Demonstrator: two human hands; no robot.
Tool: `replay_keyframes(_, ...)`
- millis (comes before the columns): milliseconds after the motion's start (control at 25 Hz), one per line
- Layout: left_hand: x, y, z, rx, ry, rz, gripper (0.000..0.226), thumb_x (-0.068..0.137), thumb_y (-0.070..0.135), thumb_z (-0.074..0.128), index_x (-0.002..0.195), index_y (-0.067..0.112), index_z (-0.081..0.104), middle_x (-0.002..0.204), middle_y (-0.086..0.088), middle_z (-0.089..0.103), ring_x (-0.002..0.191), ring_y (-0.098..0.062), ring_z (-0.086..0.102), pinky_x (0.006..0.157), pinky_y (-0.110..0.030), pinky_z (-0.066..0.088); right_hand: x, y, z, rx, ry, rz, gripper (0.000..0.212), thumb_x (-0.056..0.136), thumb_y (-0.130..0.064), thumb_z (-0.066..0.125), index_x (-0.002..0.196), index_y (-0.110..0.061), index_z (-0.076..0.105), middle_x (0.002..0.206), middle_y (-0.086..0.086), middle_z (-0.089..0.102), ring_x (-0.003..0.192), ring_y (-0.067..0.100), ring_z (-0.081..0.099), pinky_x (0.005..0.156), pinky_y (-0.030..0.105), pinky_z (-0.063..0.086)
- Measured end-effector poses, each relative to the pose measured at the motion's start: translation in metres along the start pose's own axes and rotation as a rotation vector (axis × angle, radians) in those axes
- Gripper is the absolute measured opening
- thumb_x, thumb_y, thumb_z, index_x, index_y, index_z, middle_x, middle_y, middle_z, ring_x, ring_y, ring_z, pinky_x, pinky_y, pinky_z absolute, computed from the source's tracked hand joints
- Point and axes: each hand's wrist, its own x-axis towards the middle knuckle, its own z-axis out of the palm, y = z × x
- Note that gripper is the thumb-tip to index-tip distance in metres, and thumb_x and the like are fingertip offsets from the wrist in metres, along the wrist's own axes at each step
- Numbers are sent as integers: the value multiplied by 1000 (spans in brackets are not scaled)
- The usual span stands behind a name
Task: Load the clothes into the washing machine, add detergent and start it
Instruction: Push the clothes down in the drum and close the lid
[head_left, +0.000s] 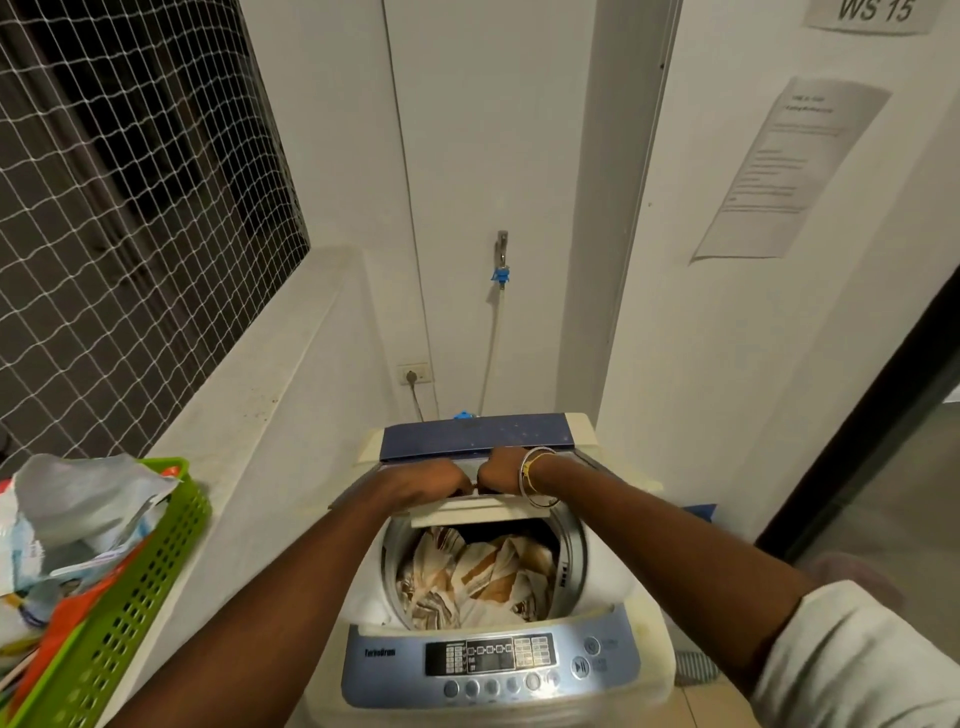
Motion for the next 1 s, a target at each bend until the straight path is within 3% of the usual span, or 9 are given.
replay_keyframes(80,0,-5,9,-27,-101,-42,24,90,34,56,96,18,72,103,-8,72,91,-18,64,89,-36,51,-3,2,6,-92,-144,-47,28,98,-28,48,106,-5,63,94,9,58,85,22,55,70,28,42)
replay_keyframes(240,5,-15,37,19,-202,-85,28,95,32,53,108,14,70,109,-9,73,95,-20,67,97,-41,52,7,14,32,-40,-295,-11,20,96,-22,53,78,-14,57,78,5,56,66,16,52,62,26,41)
replay_keyframes(400,8,-28,62,31,-233,-104,30,95,32,51,112,15,68,112,-9,71,102,-24,68,96,-39,52,18,25,64,59,-329,73,24,92,-14,58,68,-13,55,62,5,52,49,16,46,52,26,41)
replay_keyframes(480,6,-31,73,18,-240,-114,28,94,30,52,112,15,67,106,-7,70,91,-21,66,87,-35,52,20,29,75,36,-333,78,22,90,-13,61,70,-13,54,61,4,52,47,15,46,49,25,40)
replay_keyframes(560,5,-32,81,4,-255,-132,30,94,30,51,114,14,66,106,-8,70,89,-19,64,88,-36,53,23,34,86,17,-352,89,24,89,-18,63,67,-14,54,56,1,53,43,13,46,46,23,40)
replay_keyframes(680,7,-36,90,-6,-297,-146,32,93,29,50,117,14,66,113,-10,71,103,-24,68,97,-40,53,26,38,93,-109,-327,61,24,86,-32,67,76,-10,66,59,2,60,50,17,54,55,24,48)
replay_keyframes(840,12,-43,100,17,-304,-147,39,88,32,54,124,19,63,113,-5,68,100,-20,65,98,-40,52,32,46,107,-231,-301,-16,45,84,-42,67,110,-5,68,97,14,72,84,27,68,82,37,57)
replay_keyframes(1000,17,-49,116,87,-297,-130,41,87,33,59,126,18,62,118,-7,66,108,-23,63,98,-41,51,36,52,122,-209,-306,2,44,78,-37,77,109,-6,70,101,12,73,91,28,70,88,40,57)
